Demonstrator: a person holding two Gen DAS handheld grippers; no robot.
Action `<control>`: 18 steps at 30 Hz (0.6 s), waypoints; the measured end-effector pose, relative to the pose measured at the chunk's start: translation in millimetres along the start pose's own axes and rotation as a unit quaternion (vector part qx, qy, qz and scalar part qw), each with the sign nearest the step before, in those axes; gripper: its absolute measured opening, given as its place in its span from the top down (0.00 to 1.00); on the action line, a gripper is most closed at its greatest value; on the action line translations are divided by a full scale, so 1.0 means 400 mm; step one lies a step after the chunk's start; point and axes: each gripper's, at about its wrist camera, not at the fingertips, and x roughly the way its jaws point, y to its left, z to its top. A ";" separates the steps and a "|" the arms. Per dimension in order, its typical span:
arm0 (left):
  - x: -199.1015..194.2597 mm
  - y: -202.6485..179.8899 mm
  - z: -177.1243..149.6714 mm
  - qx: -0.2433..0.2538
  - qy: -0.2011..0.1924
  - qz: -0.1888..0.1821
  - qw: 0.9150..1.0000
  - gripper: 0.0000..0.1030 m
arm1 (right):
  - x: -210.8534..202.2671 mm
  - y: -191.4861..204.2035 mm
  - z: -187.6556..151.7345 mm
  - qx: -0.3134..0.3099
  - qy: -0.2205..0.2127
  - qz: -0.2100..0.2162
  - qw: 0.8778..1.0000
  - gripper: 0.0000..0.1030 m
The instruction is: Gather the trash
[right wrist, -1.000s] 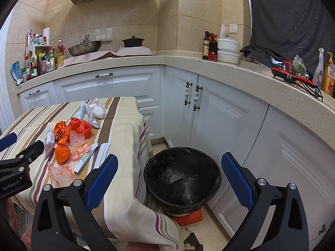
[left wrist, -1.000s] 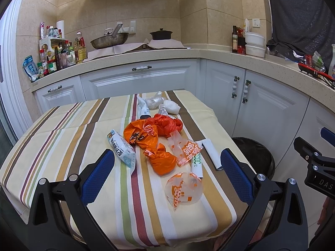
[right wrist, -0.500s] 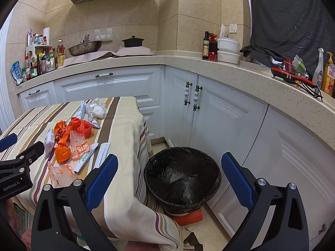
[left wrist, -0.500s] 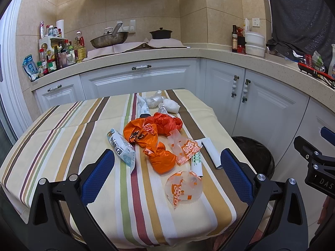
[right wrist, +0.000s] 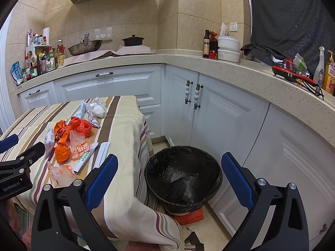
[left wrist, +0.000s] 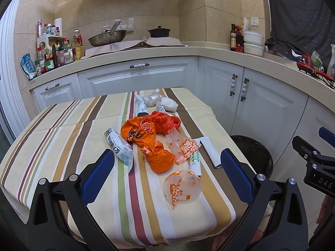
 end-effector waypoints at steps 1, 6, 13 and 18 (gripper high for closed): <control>0.004 0.002 0.003 0.000 0.003 -0.002 1.000 0.04 | 0.000 0.002 0.000 0.001 0.001 0.003 1.000 0.06; 0.016 0.030 -0.007 -0.001 0.019 0.003 1.000 0.04 | 0.012 0.016 -0.020 0.004 0.008 0.028 1.000 0.06; 0.028 0.081 -0.036 -0.004 0.038 0.016 0.999 0.04 | 0.076 0.089 -0.031 -0.004 0.031 0.075 0.997 0.06; 0.034 0.116 -0.047 -0.009 0.048 0.023 0.999 0.06 | 0.116 0.150 -0.047 -0.029 0.041 0.098 0.994 0.07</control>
